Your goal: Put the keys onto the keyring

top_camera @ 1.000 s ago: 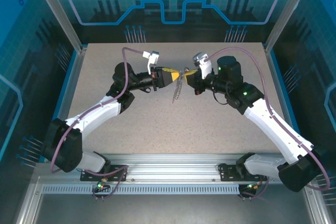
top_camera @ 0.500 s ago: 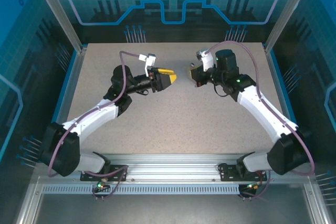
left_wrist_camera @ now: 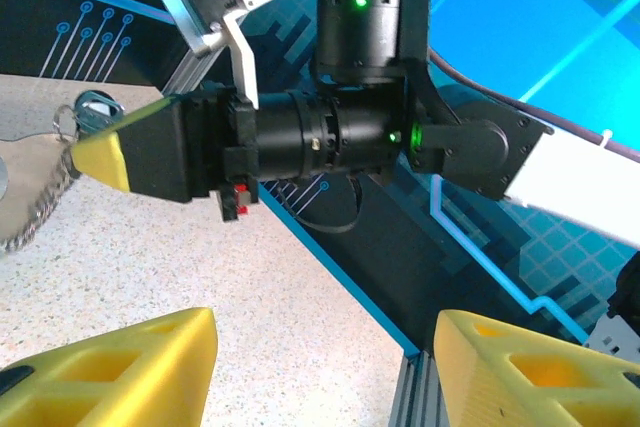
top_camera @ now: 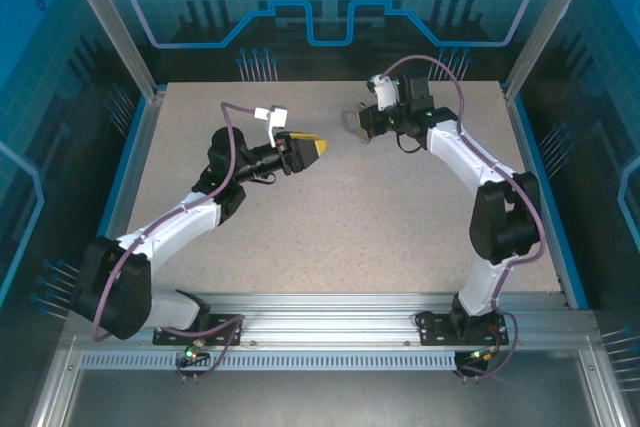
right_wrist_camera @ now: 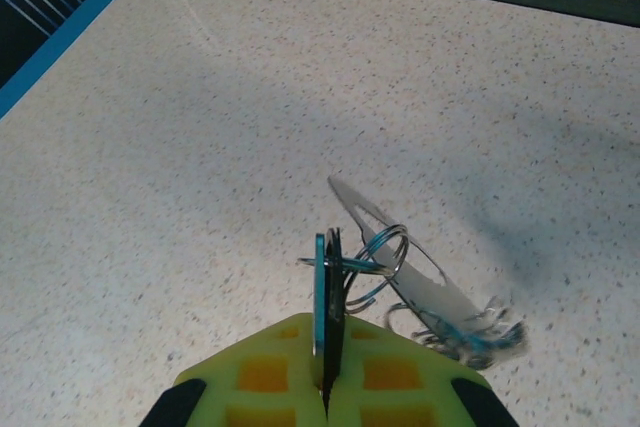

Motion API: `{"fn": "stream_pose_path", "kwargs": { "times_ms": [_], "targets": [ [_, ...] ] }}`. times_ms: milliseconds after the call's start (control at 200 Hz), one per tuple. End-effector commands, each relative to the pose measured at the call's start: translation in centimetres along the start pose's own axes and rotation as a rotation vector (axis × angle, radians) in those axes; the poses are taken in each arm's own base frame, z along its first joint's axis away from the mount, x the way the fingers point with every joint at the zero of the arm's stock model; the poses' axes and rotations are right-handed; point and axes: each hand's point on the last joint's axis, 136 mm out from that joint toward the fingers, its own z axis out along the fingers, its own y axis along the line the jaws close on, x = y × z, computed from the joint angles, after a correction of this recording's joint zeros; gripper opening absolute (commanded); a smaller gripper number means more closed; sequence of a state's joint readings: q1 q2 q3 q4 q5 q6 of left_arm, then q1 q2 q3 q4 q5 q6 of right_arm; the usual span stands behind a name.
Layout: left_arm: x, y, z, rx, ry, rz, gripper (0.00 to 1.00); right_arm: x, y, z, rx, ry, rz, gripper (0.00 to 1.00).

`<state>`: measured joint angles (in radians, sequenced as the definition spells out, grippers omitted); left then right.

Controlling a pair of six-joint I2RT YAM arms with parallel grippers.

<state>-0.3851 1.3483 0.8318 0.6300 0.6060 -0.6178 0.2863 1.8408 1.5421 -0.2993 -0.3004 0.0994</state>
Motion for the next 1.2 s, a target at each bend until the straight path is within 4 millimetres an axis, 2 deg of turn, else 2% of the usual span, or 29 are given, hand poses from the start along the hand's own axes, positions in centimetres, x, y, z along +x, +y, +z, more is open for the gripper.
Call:
{"fn": "stream_pose_path", "kwargs": {
  "times_ms": [0, 155, 265, 495, 820, 1190],
  "targets": [
    [-0.3, 0.2, -0.5, -0.017, -0.022, 0.038, 0.61, -0.6, -0.6, 1.5, -0.028, 0.018, -0.004, 0.0],
    [-0.1, 0.7, -0.5, -0.025, -0.02, 0.028, 0.61, 1.6, -1.1, 4.3, -0.038, 0.079, 0.037, 0.0],
    [0.2, 0.7, -0.7, -0.026, -0.017, 0.023, 0.61, 3.7, -0.7, 5.1, -0.039, 0.11, 0.055, 0.0],
    [0.3, 0.4, -1.1, -0.026, -0.019, 0.017, 0.61, 7.7, 0.2, 4.3, -0.031, 0.144, 0.09, 0.0],
    [0.4, 0.3, -1.2, -0.026, -0.017, 0.003, 0.61, 11.8, 0.9, 3.1, -0.021, 0.178, 0.136, 0.0],
    [1.0, 0.9, -1.1, -0.043, 0.003, -0.011, 0.62, 17.2, 2.5, 3.2, -0.047, 0.272, 0.178, 0.0]
  ]
}}
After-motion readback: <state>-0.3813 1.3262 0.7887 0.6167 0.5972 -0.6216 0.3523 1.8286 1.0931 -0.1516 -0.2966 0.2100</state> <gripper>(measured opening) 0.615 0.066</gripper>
